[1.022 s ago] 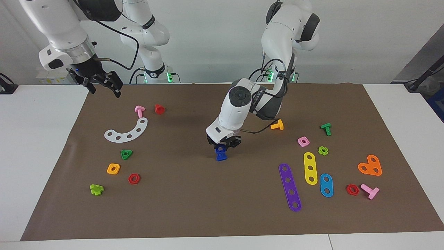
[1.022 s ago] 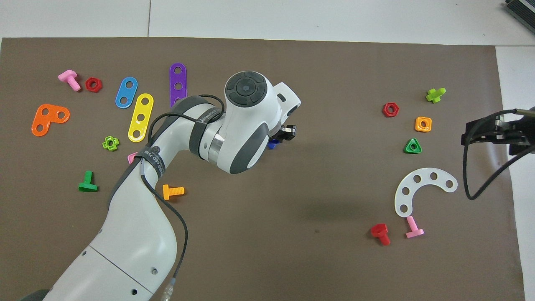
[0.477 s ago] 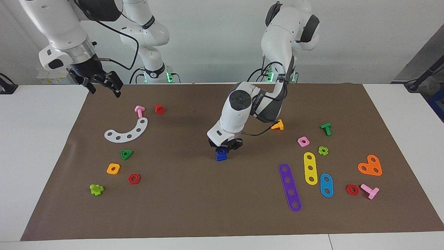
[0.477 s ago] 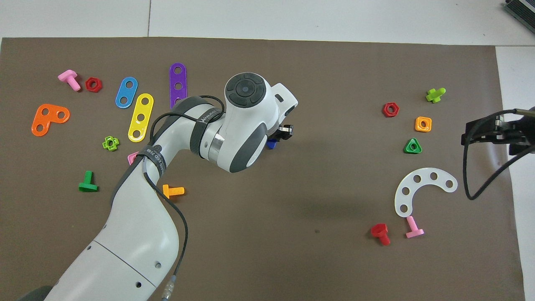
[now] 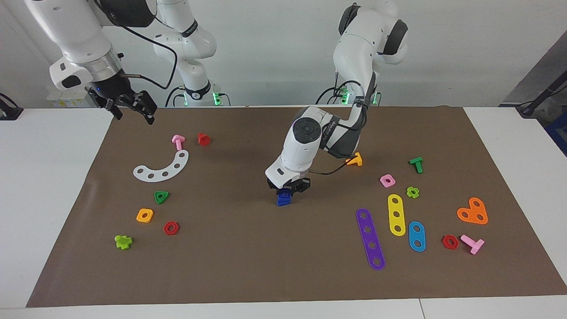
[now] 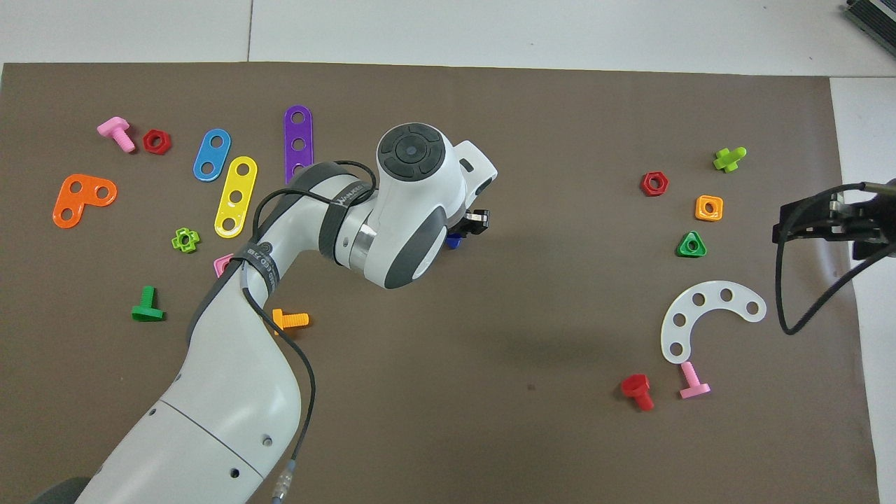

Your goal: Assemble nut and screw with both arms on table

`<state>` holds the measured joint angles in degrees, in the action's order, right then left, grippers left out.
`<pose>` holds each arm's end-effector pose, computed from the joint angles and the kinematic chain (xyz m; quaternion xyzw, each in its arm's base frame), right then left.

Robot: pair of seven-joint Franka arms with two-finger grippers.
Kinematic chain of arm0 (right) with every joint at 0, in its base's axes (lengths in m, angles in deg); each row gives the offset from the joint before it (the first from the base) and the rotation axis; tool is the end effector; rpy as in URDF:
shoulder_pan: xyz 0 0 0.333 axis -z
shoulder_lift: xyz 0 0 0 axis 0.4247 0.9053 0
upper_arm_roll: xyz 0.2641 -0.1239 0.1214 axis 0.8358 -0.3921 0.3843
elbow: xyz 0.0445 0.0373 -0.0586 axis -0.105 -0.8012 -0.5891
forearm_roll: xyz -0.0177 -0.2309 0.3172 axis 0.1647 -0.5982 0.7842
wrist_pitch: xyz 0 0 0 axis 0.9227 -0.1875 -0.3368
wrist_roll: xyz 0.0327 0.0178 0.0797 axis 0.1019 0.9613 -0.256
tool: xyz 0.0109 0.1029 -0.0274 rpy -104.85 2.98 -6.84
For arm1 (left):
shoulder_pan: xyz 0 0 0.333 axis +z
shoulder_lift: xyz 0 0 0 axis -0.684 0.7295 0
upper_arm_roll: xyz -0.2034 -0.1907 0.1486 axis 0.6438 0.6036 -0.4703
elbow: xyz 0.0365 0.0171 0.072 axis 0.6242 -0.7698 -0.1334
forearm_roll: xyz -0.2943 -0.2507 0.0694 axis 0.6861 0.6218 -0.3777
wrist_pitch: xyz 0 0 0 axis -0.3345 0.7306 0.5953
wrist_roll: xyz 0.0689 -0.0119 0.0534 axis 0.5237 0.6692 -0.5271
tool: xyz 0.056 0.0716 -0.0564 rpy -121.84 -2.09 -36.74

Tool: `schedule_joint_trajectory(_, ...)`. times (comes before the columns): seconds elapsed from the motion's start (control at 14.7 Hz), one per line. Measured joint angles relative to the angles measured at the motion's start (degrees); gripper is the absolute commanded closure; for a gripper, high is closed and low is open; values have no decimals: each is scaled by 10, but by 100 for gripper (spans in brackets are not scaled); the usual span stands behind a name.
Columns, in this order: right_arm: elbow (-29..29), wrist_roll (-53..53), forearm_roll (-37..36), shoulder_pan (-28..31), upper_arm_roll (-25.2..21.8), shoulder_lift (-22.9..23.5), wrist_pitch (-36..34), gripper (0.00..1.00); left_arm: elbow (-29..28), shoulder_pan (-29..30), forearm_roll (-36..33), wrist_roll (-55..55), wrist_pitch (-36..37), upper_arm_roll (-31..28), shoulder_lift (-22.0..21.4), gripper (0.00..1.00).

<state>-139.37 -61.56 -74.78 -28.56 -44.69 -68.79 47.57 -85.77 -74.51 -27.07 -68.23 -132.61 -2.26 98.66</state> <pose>0.5430 -0.0146 0.6210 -0.9936 0.1109 0.0192 0.0051 0.5838 -0.4368 0.3397 0.9941 -0.0788 -0.0117 0.0739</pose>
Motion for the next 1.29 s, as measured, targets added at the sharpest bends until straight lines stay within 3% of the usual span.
schedule_joint_trajectory(0.2,0,0,0,0,0,0,0,0,-18,0,-3,0,-19,0,1,75)
schedule_joint_trajectory(0.34,0,0,0,0,0,0,0,0,-21,0,-4,0,-23,0,1,61)
schedule_joint_trajectory(0.54,0,0,0,0,0,0,0,0,-22,0,-12,0,-24,0,1,33)
schedule_joint_trajectory(0.68,0,0,0,0,0,0,0,0,-22,-1,-16,0,-24,0,1,23)
schedule_joint_trajectory(1.09,0,0,0,0,0,0,0,0,-19,-1,-17,0,-20,0,1,21)
schedule_joint_trajectory(1.29,0,0,0,0,0,0,0,0,10,0,-17,-9,32,-8,-2,23)
